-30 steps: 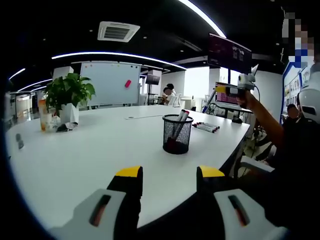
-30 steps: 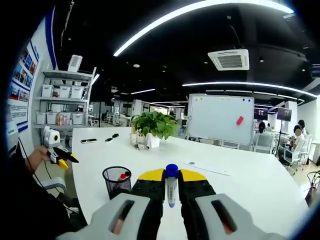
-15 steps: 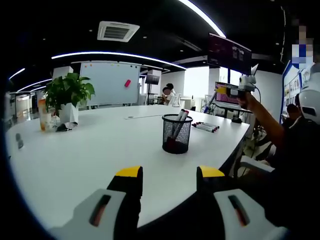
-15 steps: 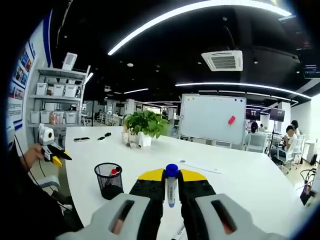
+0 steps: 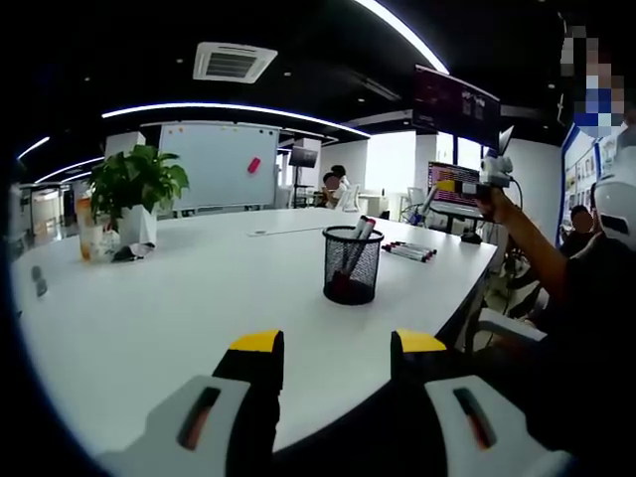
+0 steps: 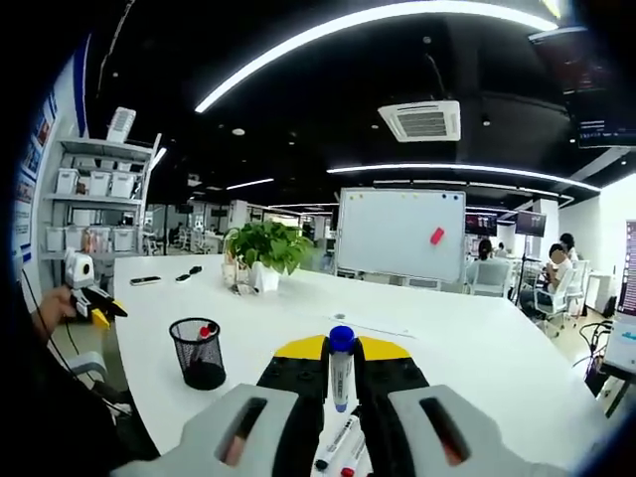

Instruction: Pick up the whiteboard markers from the pen holder and place them facing the whiteboard neatly

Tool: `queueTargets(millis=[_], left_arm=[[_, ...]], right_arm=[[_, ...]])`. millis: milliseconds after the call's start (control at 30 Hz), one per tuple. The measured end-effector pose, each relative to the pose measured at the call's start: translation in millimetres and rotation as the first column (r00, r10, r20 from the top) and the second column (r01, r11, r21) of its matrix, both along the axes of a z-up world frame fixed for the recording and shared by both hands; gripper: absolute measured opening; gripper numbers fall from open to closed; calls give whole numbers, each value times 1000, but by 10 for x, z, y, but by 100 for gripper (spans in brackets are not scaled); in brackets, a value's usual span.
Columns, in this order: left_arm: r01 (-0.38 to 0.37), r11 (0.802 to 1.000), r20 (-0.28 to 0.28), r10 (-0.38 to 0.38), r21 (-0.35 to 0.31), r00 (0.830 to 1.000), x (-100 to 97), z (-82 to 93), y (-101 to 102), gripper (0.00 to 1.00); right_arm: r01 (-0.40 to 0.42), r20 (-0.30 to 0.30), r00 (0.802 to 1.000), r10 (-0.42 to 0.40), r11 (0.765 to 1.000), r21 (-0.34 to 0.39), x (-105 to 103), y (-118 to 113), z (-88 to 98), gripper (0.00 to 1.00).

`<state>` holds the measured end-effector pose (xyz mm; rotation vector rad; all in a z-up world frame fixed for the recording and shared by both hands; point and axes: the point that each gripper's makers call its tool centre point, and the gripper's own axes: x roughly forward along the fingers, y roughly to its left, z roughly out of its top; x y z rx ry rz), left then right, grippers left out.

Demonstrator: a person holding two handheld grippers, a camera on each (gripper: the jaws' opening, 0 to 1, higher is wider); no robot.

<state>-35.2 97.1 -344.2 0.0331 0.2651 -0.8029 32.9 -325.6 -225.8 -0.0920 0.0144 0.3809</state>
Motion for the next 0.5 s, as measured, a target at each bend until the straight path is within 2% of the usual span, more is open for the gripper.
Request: queueTargets(millis=[300,500], left_arm=[[-1,1000,1,1,2,1000,1,5,-7,44],[5,1000,0,-5,4,1000,-5,3,-23,44]], right_arm=[[33,14,999,-33,999,28,-53,-162,29,13],[67,11,998,-67,998,5,-62,-254,-16,13]])
